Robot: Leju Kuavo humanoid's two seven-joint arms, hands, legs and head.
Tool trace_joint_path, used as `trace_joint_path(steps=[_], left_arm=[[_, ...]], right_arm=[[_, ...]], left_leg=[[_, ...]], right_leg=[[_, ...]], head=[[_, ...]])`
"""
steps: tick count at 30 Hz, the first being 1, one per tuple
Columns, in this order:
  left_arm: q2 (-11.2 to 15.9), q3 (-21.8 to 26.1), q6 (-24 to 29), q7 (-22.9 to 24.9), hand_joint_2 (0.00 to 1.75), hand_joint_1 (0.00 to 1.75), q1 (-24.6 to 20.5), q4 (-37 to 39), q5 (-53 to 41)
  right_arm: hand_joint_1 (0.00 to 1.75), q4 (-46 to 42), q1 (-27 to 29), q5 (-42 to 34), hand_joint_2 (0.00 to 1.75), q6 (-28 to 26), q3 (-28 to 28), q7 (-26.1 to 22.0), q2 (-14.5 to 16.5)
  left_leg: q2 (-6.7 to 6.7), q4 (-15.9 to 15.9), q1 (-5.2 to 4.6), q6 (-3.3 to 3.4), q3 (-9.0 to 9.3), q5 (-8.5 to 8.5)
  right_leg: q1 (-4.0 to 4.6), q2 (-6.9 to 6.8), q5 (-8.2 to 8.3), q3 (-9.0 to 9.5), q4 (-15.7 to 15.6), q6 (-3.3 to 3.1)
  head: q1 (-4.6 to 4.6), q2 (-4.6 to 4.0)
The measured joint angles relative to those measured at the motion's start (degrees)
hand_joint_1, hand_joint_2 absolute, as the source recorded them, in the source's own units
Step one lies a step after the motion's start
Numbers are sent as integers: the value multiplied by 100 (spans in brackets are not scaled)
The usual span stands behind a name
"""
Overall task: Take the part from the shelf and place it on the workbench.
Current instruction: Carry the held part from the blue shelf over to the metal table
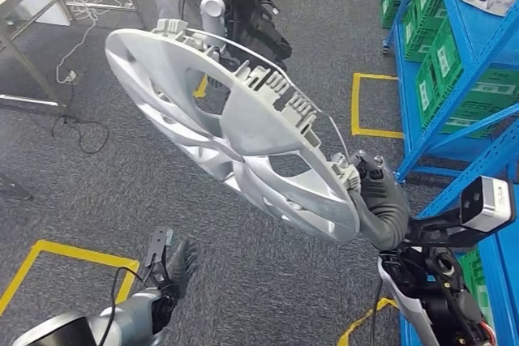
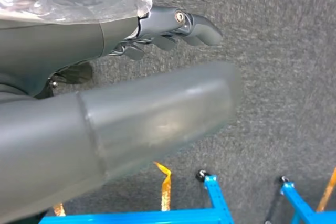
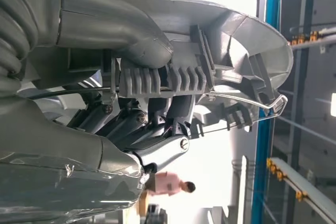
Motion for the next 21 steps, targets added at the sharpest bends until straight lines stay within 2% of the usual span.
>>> trace_joint_path(steps=[1, 2, 3, 4, 5, 6, 7, 8, 9, 10, 11, 13, 14, 15, 16, 18, 19, 20, 21], left_arm=[[13, 1, -4, -1, 0, 0, 5, 1, 16], [33, 1, -9, -1, 0, 0, 16, 1, 34], [54, 0, -12, -2, 0, 0, 33, 1, 55], [82, -1, -14, -4, 0, 0, 43, 1, 74], [111, -1, -13, -8, 0, 0, 40, 2, 95], [138, -2, -10, -13, 0, 0, 32, 2, 114], [158, -2, -5, -17, 0, 0, 20, 3, 128], [172, -2, 1, -21, 0, 0, 17, 3, 144], [180, -2, 5, -24, 0, 0, 29, 3, 156], [185, -2, 9, -26, 0, 0, 45, 3, 167], [193, -2, 13, -31, 0, 0, 59, 3, 176], [216, -2, 30, -45, 0, 0, 64, 3, 186], [225, -2, 41, -55, 0, 0, 57, 3, 189], [229, -2, 53, -61, 0, 0, 50, 3, 190], [229, -2, 62, -64, 0, 0, 49, 4, 191], [240, -2, 68, -63, 0, 0, 70, 4, 191], [245, -2, 69, -63, 0, 0, 80, 4, 191], [248, -2, 69, -63, 0, 0, 83, 4, 190], [248, -2, 69, -63, 0, 0, 79, 3, 190]], right_arm=[[175, 26, -28, 1, 175, 18, 9, -9, 9], [175, 54, -56, 7, 175, 36, 20, -20, 28], [175, 84, -83, 21, 175, 54, 30, -31, 54], [175, 112, -102, 45, 175, 81, 36, -47, 84], [175, 149, -125, 80, 175, 131, 41, -80, 119], [175, 196, -149, 117, 175, 191, 43, -121, 149], [175, 254, -170, 155, 175, 256, 44, -163, 178], [175, 320, -192, 190, 175, 319, 44, -204, 209], [175, 383, -206, 220, 175, 366, 45, -227, 237], [175, 437, -215, 246, 175, 402, 46, -241, 266], [175, 481, -223, 269, 175, 431, 48, -248, 292], [175, 554, -249, 305, 175, 478, 50, -256, 341], [175, 585, -267, 322, 175, 497, 50, -260, 362], [175, 611, -283, 338, 175, 514, 49, -266, 381], [175, 633, -297, 351, 175, 529, 49, -274, 397], [175, 670, -314, 372, 175, 553, 48, -290, 425], [175, 685, -320, 381, 175, 562, 48, -295, 438], [175, 698, -323, 389, 175, 567, 47, -297, 447], [175, 710, -325, 393, 175, 573, 46, -300, 455]], left_leg=[[-61, -5, 20, -36, -33, 19], [-131, -11, 27, -76, -57, 40], [-116, -14, 27, -109, -72, 44], [-2, 25, 7, -143, -94, 13], [177, 168, -9, -178, -165, -77], [394, 428, -5, -210, -290, -223], [552, 793, 0, -247, -473, -395], [628, 1178, 18, -279, -673, -545], [661, 1447, 33, -303, -816, -614], [684, 1533, 45, -323, -867, -588], [716, 1371, 58, -340, -787, -458], [906, 618, 66, -358, -390, -121], [990, 285, 54, -334, -216, -5], [1042, 91, 39, -290, -114, 41], [1038, 28, 22, -234, -87, 34], [893, 38, 18, -119, -86, 32], [833, 34, 24, -79, -77, 31], [775, 27, 30, -39, -67, 34], [721, 21, 39, -7, -57, 37]], right_leg=[[3, 22, -19, 33, -34, -10], [2, -43, -21, 54, -75, -16], [-10, -120, -21, 80, -116, -28], [-27, -195, -9, 109, -163, -41], [-41, -270, 6, 137, -208, -50], [-38, -347, 15, 154, -232, -61], [-25, -426, 13, 160, -238, -71], [-17, -514, 8, 161, -236, -78], [-13, -605, 1, 162, -234, -84], [-14, -690, -6, 163, -232, -83], [-18, -771, -16, 164, -226, -75], [-17, -911, -52, 163, -193, -32], [-4, -969, -79, 160, -166, 1], [13, -1021, -104, 162, -146, 34], [31, -1069, -126, 170, -136, 65], [27, -1156, -168, 205, -133, 122], [12, -1106, -229, 198, -79, 150], [-6, -993, -345, 142, 79, 172], [-19, -832, -515, 17, 372, 187]], head=[[7, 0], [17, 0], [27, 0], [17, 0], [-16, 0], [-47, 0], [-76, 0], [-98, 0], [-106, 0], [-115, 0], [-126, 0], [-146, 0], [-163, 0], [-168, 0], [-160, 0], [-118, 0], [-96, 0], [-79, 0], [-56, 0]])
